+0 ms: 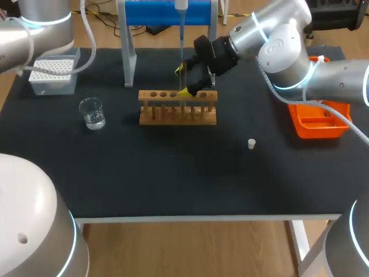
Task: Invert the test tube, pick up the pipette, mount the tip to pipette, aspirate from beaker and dispense into the tube, eject the tip, return the pipette, and cap with the stopper.
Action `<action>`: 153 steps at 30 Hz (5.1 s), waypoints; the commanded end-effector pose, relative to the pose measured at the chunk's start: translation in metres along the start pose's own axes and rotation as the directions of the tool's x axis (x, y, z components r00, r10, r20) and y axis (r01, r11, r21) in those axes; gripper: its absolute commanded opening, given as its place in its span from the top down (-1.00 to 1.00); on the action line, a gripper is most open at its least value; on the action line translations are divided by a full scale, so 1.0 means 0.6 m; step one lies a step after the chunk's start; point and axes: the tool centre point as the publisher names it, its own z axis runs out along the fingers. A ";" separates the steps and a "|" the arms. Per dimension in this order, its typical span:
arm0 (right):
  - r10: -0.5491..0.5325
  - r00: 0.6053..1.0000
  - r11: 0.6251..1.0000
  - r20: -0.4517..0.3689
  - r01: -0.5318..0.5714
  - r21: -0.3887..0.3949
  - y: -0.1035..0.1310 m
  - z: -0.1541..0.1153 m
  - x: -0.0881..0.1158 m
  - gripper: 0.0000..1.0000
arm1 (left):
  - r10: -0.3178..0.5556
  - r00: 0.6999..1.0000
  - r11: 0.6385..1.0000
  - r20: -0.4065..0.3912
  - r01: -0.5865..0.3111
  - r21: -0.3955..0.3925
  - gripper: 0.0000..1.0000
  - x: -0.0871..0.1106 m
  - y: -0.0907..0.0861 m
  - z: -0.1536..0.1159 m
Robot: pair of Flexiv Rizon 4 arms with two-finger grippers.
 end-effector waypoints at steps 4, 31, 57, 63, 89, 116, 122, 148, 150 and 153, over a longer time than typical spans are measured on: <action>0.001 1.000 1.000 -0.003 -0.001 0.002 0.000 -0.001 -0.002 -1.00 | -0.003 1.000 1.000 0.006 0.003 0.008 1.00 0.001 0.008 0.003; 0.001 1.000 1.000 -0.003 -0.001 0.002 0.000 -0.001 -0.002 -1.00 | -0.034 0.999 0.999 0.003 0.034 0.004 1.00 0.003 0.033 0.011; 0.001 1.000 1.000 -0.003 -0.001 0.002 0.000 -0.001 -0.002 -1.00 | -0.026 0.998 0.999 0.061 0.028 -0.031 1.00 -0.003 0.038 0.004; 0.001 1.000 1.000 -0.003 -0.001 0.002 0.000 -0.001 -0.002 -1.00 | -0.017 0.997 1.000 0.072 0.018 -0.015 1.00 -0.005 0.039 0.004; 0.001 1.000 1.000 -0.003 -0.001 0.002 0.000 -0.001 -0.002 -1.00 | 0.004 0.999 1.000 0.052 -0.005 0.015 1.00 -0.004 0.035 0.014; 0.001 1.000 1.000 -0.003 -0.001 0.002 0.000 -0.001 -0.002 -1.00 | -0.022 0.997 1.000 0.072 0.022 -0.006 1.00 0.024 0.041 0.012; 0.001 1.000 1.000 -0.003 -0.001 0.002 0.000 -0.001 -0.002 -1.00 | -0.019 0.996 1.000 0.089 0.019 -0.004 1.00 0.023 0.043 0.008; 0.001 1.000 1.000 -0.003 -0.001 0.002 0.000 -0.001 -0.002 -1.00 | -0.014 0.993 1.000 0.114 0.015 -0.011 1.00 -0.002 0.071 0.012; 0.001 1.000 1.000 -0.003 -0.001 0.002 0.000 -0.001 -0.002 -1.00 | -0.009 0.993 1.000 0.118 0.011 -0.011 1.00 -0.002 0.073 0.012; 0.001 1.000 1.000 -0.003 -0.001 0.002 0.000 -0.001 -0.002 -1.00 | -0.003 0.993 1.000 0.122 0.004 -0.010 1.00 -0.003 0.076 0.013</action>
